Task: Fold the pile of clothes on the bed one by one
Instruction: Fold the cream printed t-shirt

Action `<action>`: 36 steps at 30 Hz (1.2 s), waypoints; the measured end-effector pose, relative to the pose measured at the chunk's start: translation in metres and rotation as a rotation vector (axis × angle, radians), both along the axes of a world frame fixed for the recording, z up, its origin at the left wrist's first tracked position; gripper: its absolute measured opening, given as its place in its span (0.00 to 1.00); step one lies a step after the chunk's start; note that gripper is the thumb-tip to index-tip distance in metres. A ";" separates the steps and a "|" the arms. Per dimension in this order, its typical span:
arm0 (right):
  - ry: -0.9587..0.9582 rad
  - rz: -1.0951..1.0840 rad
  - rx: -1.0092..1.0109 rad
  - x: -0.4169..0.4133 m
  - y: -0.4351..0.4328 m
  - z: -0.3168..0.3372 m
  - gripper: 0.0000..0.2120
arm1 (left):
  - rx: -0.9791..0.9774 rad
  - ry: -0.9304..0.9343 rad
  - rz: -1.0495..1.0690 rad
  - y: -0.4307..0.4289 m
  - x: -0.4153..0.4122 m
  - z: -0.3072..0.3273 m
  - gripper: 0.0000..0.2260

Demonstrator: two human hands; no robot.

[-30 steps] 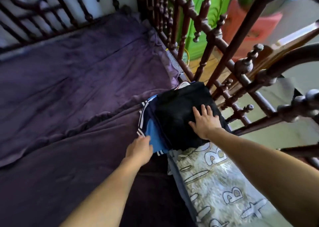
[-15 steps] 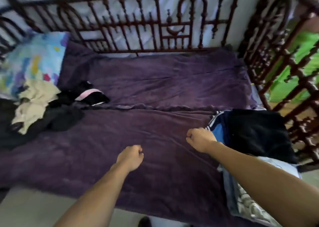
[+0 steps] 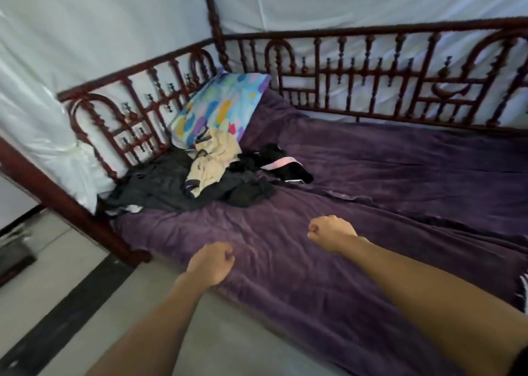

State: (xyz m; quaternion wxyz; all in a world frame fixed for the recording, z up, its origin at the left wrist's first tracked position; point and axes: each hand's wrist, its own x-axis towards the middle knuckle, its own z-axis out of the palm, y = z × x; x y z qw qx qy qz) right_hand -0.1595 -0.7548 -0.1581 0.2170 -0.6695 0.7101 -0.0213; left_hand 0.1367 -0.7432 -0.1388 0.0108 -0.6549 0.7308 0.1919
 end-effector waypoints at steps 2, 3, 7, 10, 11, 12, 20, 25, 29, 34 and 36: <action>-0.018 0.011 0.009 0.044 -0.018 0.003 0.12 | -0.003 -0.002 0.033 -0.011 0.045 0.005 0.13; -0.025 0.018 0.014 0.063 -0.026 0.004 0.13 | 0.000 -0.002 0.043 -0.016 0.065 0.007 0.13; -0.029 0.008 0.003 0.111 -0.061 0.014 0.13 | -0.013 0.029 0.073 -0.047 0.117 0.013 0.13; -0.010 -0.003 -0.011 0.130 -0.093 0.015 0.13 | -0.003 0.029 0.071 -0.074 0.139 0.007 0.12; -0.009 -0.009 -0.007 0.135 -0.104 0.012 0.12 | 0.012 0.023 0.070 -0.083 0.146 0.003 0.13; -0.010 -0.017 -0.001 0.141 -0.114 0.009 0.12 | 0.029 0.019 0.069 -0.094 0.152 -0.001 0.13; -0.099 -0.085 0.085 0.199 -0.245 -0.049 0.10 | 0.088 -0.075 -0.017 -0.231 0.213 -0.030 0.13; -0.147 -0.058 0.224 0.260 -0.321 -0.089 0.11 | 0.161 -0.116 -0.018 -0.319 0.259 -0.049 0.10; -0.158 -0.057 0.299 0.300 -0.359 -0.104 0.12 | 0.239 -0.090 -0.027 -0.374 0.280 -0.070 0.11; -0.137 -0.095 0.325 0.322 -0.392 -0.115 0.13 | 0.304 -0.154 -0.182 -0.451 0.286 -0.111 0.13; -0.091 -0.137 0.340 0.323 -0.396 -0.125 0.13 | 0.306 -0.172 -0.299 -0.482 0.282 -0.134 0.14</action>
